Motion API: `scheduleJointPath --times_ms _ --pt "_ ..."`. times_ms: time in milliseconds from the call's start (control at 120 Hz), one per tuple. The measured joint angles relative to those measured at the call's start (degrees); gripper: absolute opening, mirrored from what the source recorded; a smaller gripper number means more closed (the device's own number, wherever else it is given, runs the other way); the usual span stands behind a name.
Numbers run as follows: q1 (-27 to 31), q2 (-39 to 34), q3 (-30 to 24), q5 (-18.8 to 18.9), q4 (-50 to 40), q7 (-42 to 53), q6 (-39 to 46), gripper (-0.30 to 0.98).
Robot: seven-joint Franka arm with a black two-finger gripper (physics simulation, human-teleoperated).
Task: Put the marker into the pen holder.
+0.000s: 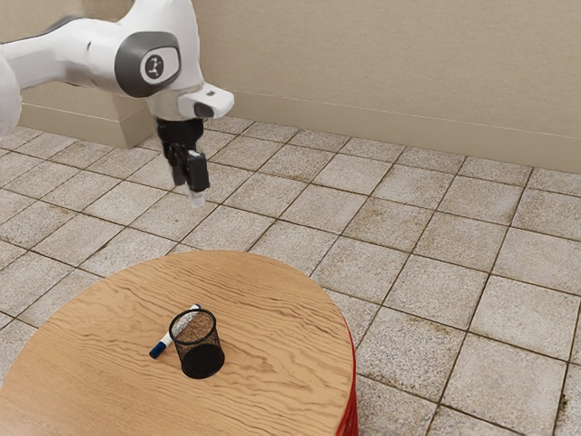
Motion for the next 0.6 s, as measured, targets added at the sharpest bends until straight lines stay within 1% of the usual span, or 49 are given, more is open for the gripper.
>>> scheduleJointPath --times_ms 133,225,267,392,483,600 --pt "0.12 1.69 -1.42 0.78 -2.61 -6.01 3.44 0.69" --pt "1.05 -0.44 -1.75 0.75 -12.67 -9.67 11.20 0.69" --pt "1.54 -0.96 -1.45 0.67 -15.57 -11.95 15.02 0.69" --pt "3.18 -0.06 -1.05 0.60 -18.67 -17.79 22.68 0.68" --pt "4.48 -2.35 -1.00 0.53 -23.65 -19.84 26.86 0.67" --pt "5.54 -1.48 -0.99 0.55 -26.43 -21.66 31.10 0.66"
